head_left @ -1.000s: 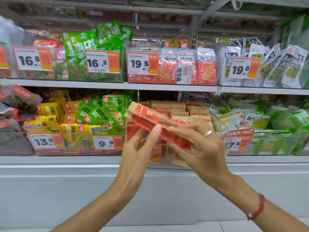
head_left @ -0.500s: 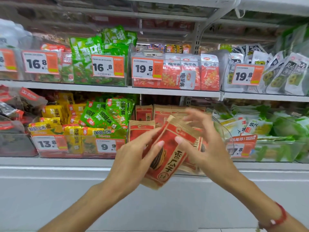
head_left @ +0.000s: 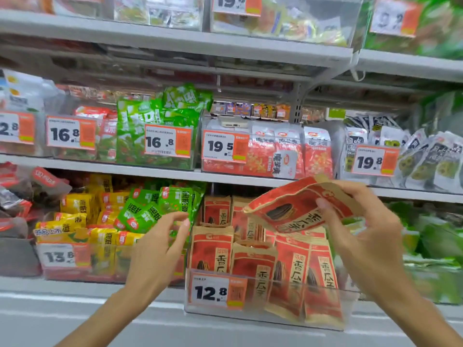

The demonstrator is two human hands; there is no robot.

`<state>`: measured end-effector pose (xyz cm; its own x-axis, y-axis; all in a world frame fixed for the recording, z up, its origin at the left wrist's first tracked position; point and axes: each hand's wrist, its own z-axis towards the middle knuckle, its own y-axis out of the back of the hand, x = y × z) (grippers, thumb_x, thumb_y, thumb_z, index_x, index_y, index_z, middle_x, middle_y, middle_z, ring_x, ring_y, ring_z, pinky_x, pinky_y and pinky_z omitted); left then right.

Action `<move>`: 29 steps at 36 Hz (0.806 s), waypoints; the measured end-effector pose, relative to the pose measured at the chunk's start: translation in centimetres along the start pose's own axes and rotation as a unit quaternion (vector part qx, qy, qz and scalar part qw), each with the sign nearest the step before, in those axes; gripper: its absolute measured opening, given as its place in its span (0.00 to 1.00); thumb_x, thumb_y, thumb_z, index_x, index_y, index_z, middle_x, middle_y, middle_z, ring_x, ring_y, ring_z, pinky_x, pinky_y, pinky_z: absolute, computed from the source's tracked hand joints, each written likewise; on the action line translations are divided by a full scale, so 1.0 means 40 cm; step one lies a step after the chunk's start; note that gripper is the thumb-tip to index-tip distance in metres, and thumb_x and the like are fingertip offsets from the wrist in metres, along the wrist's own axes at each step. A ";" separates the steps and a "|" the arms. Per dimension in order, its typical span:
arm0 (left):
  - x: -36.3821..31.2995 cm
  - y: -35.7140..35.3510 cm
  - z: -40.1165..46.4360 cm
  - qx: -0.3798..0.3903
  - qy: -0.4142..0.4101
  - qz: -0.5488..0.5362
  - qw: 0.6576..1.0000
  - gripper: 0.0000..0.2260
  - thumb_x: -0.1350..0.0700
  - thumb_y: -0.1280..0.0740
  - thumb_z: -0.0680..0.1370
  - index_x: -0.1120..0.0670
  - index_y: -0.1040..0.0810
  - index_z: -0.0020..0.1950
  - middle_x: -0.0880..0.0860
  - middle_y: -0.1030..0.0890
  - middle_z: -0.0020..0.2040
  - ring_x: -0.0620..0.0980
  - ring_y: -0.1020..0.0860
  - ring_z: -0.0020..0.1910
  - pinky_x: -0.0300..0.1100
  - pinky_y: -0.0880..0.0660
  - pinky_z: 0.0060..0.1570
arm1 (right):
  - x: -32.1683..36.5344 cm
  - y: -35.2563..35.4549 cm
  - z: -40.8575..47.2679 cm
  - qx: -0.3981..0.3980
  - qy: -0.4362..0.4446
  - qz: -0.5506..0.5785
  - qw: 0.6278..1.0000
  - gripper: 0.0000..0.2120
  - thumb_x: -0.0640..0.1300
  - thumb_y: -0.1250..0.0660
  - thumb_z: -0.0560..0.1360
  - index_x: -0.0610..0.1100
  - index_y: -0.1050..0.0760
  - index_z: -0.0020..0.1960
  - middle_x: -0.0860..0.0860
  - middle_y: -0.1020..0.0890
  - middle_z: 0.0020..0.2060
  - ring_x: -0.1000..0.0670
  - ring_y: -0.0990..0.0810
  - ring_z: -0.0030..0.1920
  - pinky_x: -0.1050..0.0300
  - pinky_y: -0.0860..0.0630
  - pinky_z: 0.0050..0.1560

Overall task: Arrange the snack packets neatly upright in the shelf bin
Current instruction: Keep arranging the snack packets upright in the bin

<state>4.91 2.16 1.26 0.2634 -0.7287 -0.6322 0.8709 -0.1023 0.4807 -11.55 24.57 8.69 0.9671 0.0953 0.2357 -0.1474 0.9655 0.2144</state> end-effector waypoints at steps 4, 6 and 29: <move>0.006 -0.052 0.043 0.029 -0.008 0.009 0.999 0.23 0.38 0.52 0.78 0.41 0.30 0.68 0.38 0.25 0.58 0.39 0.25 0.50 0.39 0.31 0.47 | -0.078 -0.065 0.046 0.046 0.055 -0.069 0.995 0.11 0.43 0.32 0.74 0.47 0.23 0.57 0.55 0.19 0.45 0.53 0.20 0.45 0.57 0.24 0.47; 0.013 -0.085 0.056 0.054 -0.024 0.005 0.998 0.26 0.32 0.56 0.77 0.38 0.31 0.68 0.34 0.28 0.59 0.35 0.28 0.53 0.36 0.32 0.48 | -0.115 -0.107 0.058 0.088 0.075 -0.093 0.989 0.11 0.43 0.31 0.76 0.51 0.24 0.58 0.58 0.20 0.46 0.56 0.21 0.45 0.57 0.24 0.44; 0.076 -0.130 0.082 -0.029 -0.191 0.088 0.977 0.16 0.39 0.52 0.81 0.44 0.28 0.50 0.38 0.21 0.41 0.35 0.24 0.35 0.32 0.28 0.24 | -0.261 -0.332 0.103 0.647 -0.076 -0.108 0.751 0.09 0.45 0.37 0.80 0.49 0.23 0.59 0.51 0.18 0.55 0.51 0.20 0.54 0.46 0.24 0.59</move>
<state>-0.18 -1.74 -1.18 0.2467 -0.9324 -0.2642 0.8513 0.0782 0.5189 -20.53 9.74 7.29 0.9772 -0.1533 0.1472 -0.1634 -0.0989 0.9816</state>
